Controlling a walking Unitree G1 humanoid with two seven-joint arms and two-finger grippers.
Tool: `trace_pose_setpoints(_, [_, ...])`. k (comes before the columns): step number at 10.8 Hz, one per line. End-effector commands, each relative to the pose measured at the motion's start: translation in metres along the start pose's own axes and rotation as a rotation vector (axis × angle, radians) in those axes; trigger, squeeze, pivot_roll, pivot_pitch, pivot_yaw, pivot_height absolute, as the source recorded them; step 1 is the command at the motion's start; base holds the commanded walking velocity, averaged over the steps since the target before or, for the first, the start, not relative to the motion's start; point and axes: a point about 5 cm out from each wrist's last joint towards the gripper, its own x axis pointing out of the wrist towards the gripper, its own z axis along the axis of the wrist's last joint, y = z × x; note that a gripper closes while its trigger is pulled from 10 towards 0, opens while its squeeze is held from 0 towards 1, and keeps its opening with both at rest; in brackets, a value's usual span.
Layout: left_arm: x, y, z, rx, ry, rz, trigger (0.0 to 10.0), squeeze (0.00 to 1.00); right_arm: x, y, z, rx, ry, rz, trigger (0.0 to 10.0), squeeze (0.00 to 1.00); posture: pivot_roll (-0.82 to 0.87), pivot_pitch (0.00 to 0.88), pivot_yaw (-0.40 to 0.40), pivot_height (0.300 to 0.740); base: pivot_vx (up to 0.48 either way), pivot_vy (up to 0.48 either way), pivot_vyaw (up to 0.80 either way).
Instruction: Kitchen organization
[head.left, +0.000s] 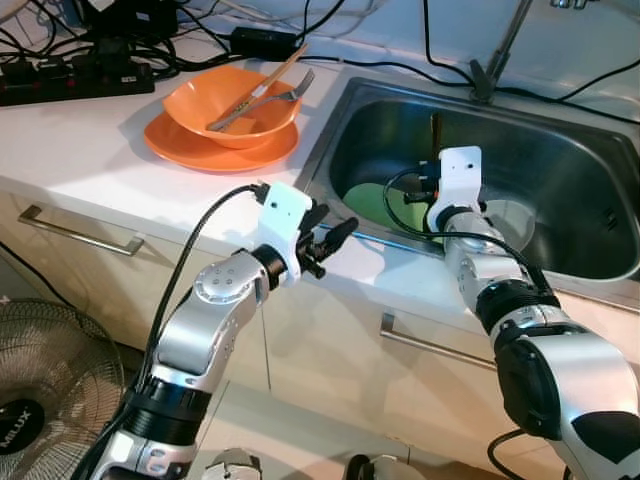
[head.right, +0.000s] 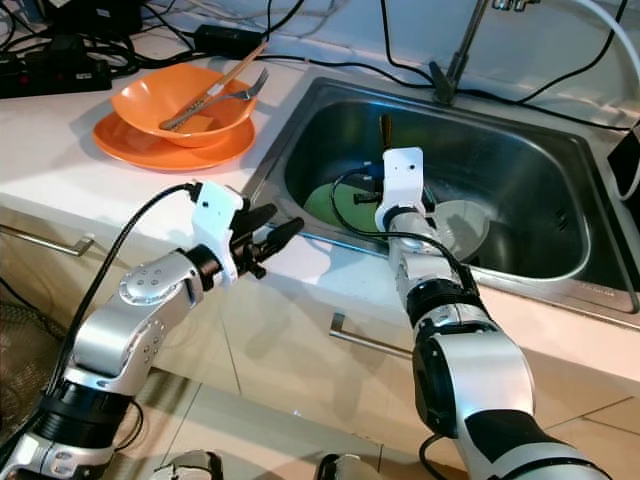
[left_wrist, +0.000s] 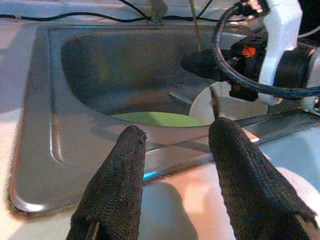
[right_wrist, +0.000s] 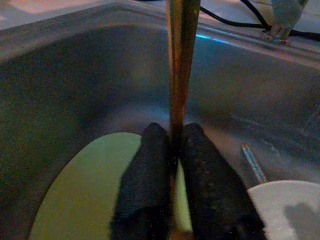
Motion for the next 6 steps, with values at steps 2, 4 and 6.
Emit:
trace_pose_setpoints(2, [-0.001, -0.006, -0.006, -0.015, 0.038, -0.028, 10.0, 0.0, 0.0, 0.001, -0.003, -0.029, 0.039, 0.01, 10.0, 1.0, 0.15, 0.045, -0.079, 0.74, 0.0, 0.0, 0.0])
trace_pose_setpoints(4, [-0.001, -0.007, -0.006, -0.013, 0.044, -0.035, 10.0, 0.0, 0.002, 0.004, 0.001, -0.036, 0.023, 0.016, 10.0, 0.45, 0.15, 0.05, -0.079, 0.74, 0.0, 0.0, 0.0])
trace_pose_setpoints(6, [0.003, 0.002, 0.004, 0.017, -0.035, 0.075, 10.0, 0.0, 0.004, 0.0, 0.032, -0.009, -0.162, 0.005, 10.0, 0.0, 0.14, 0.07, -0.078, 0.74, 0.0, 0.0, 0.0])
